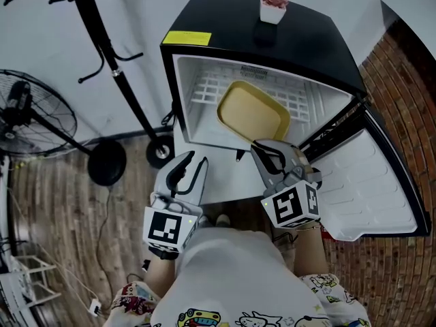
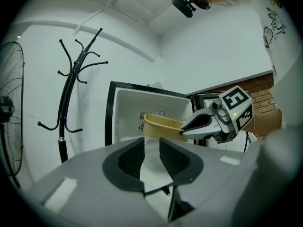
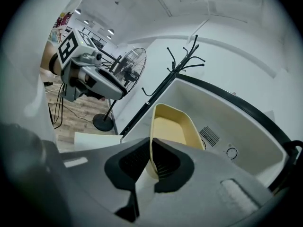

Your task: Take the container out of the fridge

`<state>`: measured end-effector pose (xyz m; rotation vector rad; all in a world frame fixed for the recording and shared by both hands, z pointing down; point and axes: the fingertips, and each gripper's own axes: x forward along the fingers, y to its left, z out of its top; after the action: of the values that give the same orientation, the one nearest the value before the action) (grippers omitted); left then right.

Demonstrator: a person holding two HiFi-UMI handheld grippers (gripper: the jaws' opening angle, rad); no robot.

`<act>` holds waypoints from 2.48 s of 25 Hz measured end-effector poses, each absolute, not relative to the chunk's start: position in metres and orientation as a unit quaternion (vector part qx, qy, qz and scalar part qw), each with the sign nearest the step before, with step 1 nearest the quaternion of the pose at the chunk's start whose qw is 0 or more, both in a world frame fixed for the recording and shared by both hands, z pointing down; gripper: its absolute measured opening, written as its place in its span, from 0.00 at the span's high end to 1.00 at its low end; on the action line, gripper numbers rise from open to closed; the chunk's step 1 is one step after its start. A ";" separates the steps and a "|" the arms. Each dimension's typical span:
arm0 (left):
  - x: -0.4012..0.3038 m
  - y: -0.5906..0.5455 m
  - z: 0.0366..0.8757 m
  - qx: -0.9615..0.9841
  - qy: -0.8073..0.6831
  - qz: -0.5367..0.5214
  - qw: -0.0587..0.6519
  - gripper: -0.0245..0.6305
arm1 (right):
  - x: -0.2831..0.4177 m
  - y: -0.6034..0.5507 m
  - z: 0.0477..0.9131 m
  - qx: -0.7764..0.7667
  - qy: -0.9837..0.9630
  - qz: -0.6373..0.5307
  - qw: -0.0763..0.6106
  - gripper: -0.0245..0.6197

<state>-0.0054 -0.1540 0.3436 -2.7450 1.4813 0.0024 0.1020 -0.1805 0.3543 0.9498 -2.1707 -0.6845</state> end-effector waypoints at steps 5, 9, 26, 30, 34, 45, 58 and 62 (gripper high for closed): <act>-0.005 -0.150 0.346 -0.880 0.474 0.000 0.010 0.87 | 0.103 -0.163 0.363 0.365 -0.844 -0.234 0.315 0.93; -0.003 -0.148 0.345 -0.880 0.475 -0.001 0.009 0.89 | 0.108 -0.151 0.370 0.368 -0.855 -0.208 0.300 0.93; 0.008 -0.138 0.365 -0.878 0.477 -0.023 -0.014 0.94 | 0.132 -0.131 0.402 0.395 -0.892 -0.074 0.206 0.93; 0.011 -0.134 0.370 -0.881 0.472 -0.023 -0.015 0.94 | 0.133 -0.127 0.408 0.400 -0.895 -0.058 0.188 0.93; 0.012 -0.134 0.377 -0.882 0.471 -0.024 -0.015 0.94 | 0.136 -0.125 0.414 0.404 -0.899 -0.037 0.166 0.93; 0.014 -0.140 0.390 -0.882 0.469 -0.029 -0.028 0.94 | 0.135 -0.127 0.426 0.412 -0.899 -0.012 0.145 0.94; 0.008 -0.148 0.393 -0.879 0.475 -0.033 -0.037 0.94 | 0.132 -0.136 0.423 0.408 -0.902 -0.014 0.144 0.94; 0.009 -0.149 0.394 -0.878 0.476 -0.035 -0.037 0.94 | 0.133 -0.138 0.422 0.407 -0.902 -0.012 0.141 0.94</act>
<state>0.0088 -0.1493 0.3941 -2.8258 1.5303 -0.1114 0.1331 -0.1383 0.4224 1.1763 -2.6044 -0.0355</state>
